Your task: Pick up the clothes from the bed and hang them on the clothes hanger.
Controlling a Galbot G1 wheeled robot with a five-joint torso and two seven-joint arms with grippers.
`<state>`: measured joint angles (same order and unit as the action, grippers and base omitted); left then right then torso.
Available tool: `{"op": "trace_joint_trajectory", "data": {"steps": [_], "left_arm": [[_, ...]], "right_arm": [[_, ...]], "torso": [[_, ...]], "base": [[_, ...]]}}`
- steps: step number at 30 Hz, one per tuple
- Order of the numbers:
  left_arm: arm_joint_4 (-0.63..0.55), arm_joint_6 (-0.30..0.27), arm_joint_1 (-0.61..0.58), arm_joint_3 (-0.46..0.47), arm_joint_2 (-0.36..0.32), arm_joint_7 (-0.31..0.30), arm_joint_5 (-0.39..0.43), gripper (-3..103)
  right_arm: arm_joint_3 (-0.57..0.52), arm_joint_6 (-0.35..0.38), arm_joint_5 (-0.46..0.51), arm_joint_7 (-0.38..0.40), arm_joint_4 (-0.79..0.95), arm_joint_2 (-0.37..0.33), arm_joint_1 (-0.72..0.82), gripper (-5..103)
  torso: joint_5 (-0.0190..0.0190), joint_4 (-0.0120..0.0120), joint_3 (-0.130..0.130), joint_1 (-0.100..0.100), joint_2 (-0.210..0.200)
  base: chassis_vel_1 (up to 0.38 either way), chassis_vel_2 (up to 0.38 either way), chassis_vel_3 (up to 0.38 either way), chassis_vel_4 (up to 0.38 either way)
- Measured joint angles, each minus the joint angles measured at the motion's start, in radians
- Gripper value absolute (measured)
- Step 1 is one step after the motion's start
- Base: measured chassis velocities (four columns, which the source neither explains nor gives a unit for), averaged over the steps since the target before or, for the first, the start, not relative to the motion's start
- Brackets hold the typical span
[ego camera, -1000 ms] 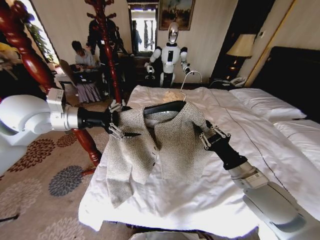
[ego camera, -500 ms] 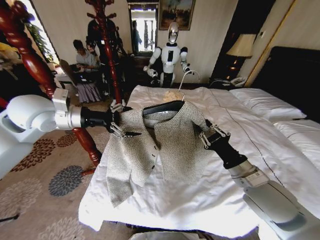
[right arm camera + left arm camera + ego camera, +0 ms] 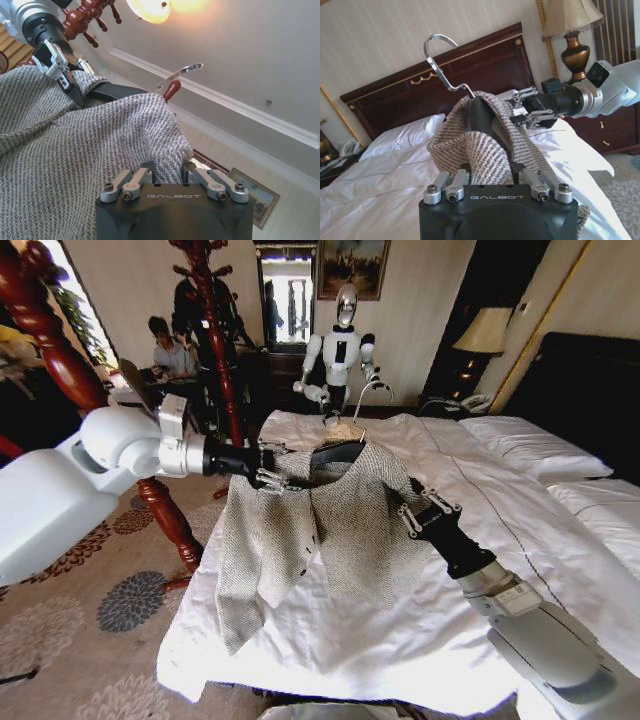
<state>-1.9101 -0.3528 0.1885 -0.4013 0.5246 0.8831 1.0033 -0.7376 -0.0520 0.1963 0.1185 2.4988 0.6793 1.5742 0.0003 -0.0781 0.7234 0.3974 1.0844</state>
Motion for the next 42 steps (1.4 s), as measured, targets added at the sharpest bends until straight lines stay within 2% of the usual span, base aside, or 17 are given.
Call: {"op": "trace_joint_trajectory", "data": {"steps": [3, 4, 6, 14, 23, 24, 25, 26, 27, 29, 30, 31, 36, 38, 41, 42], "left_arm": [[0.004, 0.001, 0.001, 0.0, 0.003, 0.013, 0.001, 32], [0.006, 0.001, 0.001, 0.0, 0.003, 0.019, 0.001, 26], [0.008, 0.001, 0.0, 0.002, 0.004, 0.024, 0.003, 24], [0.024, 0.006, -0.008, 0.021, 0.002, 0.064, 0.034, 24], [0.046, 0.03, -0.014, 0.055, -0.001, 0.13, 0.019, 23], [0.05, 0.032, -0.015, 0.06, -0.005, 0.14, 0.009, 23], [0.055, 0.034, -0.017, 0.067, -0.009, 0.144, -0.001, 20], [0.061, 0.036, -0.025, 0.081, -0.017, 0.149, -0.008, 20], [0.065, 0.04, -0.038, 0.101, -0.025, 0.152, -0.01, 20], [0.067, 0.041, -0.043, 0.108, -0.028, 0.152, -0.011, 20], [0.07, 0.044, -0.06, 0.132, -0.034, 0.153, -0.013, 20], [0.07, 0.044, -0.06, 0.132, -0.034, 0.153, -0.013, 20], [0.069, 0.05, -0.173, 0.262, -0.064, 0.153, -0.016, 20], [0.067, 0.051, -0.203, 0.292, -0.071, 0.155, -0.016, 20], [0.062, 0.056, -0.275, 0.364, -0.1, 0.165, -0.009, 20], [0.062, 0.056, -0.275, 0.364, -0.1, 0.165, -0.009, 20]], "right_arm": [[-0.003, -0.001, 0.003, 0.0, 0.0, 0.0, 0.0, 25], [-0.003, -0.001, 0.003, 0.0, 0.001, 0.0, 0.0, 25], [-0.003, -0.003, 0.003, 0.0, 0.001, 0.0, 0.0, 26], [-0.001, -0.022, 0.003, 0.001, 0.003, 0.002, -0.002, 26], [-0.001, -0.045, 0.018, 0.001, 0.004, 0.001, 0.001, 24], [-0.002, -0.047, 0.027, 0.002, 0.004, 0.002, 0.0, 28], [-0.004, -0.047, 0.035, 0.006, 0.004, 0.003, -0.001, 28], [-0.005, -0.05, 0.051, 0.009, 0.004, 0.004, -0.003, 40], [-0.005, -0.052, 0.065, 0.01, 0.003, 0.003, -0.003, 44], [-0.005, -0.054, 0.07, 0.011, 0.003, 0.003, -0.003, 44], [-0.004, -0.056, 0.081, 0.011, 0.003, 0.003, -0.003, 50], [-0.004, -0.056, 0.081, 0.011, 0.003, 0.003, -0.003, 50], [-0.006, -0.057, 0.135, 0.026, 0.003, -0.003, -0.004, 78], [-0.008, -0.055, 0.146, 0.031, 0.003, -0.004, -0.004, 78], [-0.016, -0.037, 0.185, 0.053, 0.002, -0.009, -0.009, 93], [-0.016, -0.037, 0.185, 0.053, 0.002, -0.009, -0.009, 93]], "torso": [[0.0, 0.0001, 0.0, 0.0, 0.0], [-0.0001, 0.0001, 0.0, 0.0, 0.0], [-0.0001, 0.0001, 0.0, 0.0, 0.0], [-0.0001, 0.0001, 0.0, 0.0, 0.0], [-0.0001, 0.0, 0.0, 0.0, 0.0], [0.0, 0.0, 0.0, 0.0, 0.0], [0.0, 0.0, 0.0, 0.0, 0.0], [-0.0002, 0.0001, 0.0, 0.0, 0.0], [-0.0002, 0.0001, 0.0, 0.0, 0.0], [-0.0003, 0.0001, 0.0, 0.0, 0.0], [-0.0002, 0.0001, 0.0, 0.0, 0.0], [-0.0002, 0.0001, 0.0, 0.0, 0.0], [-0.0003, 0.0001, 0.0, 0.0, 0.0], [-0.0003, 0.0002, 0.0, 0.0, 0.0], [-0.0003, 0.0001, 0.0, 0.0, 0.0], [-0.0003, 0.0001, 0.0, 0.0, 0.0]], "base": [[0.0, 0.0, 0.0, 0.0], [0.0, 0.0, 0.0, 0.0], [0.0, 0.0, 0.0, 0.0], [0.0, 0.0, 0.0, 0.0], [0.0, 0.0, 0.0, 0.0], [0.0, 0.0, 0.0, 0.0], [0.0, 0.0, 0.0, 0.0], [0.0, 0.0, 0.0, 0.0], [0.0, 0.0, 0.0, 0.0], [0.0, 0.0, 0.0, 0.0], [0.0, 0.0, 0.0, 0.0], [0.0, 0.0, 0.0, 0.0], [0.0, 0.0, 0.0, 0.0], [0.0, 0.0, 0.0, 0.0], [0.0, 0.0, 0.0, 0.0], [0.0, 0.0, 0.0, 0.0]]}}
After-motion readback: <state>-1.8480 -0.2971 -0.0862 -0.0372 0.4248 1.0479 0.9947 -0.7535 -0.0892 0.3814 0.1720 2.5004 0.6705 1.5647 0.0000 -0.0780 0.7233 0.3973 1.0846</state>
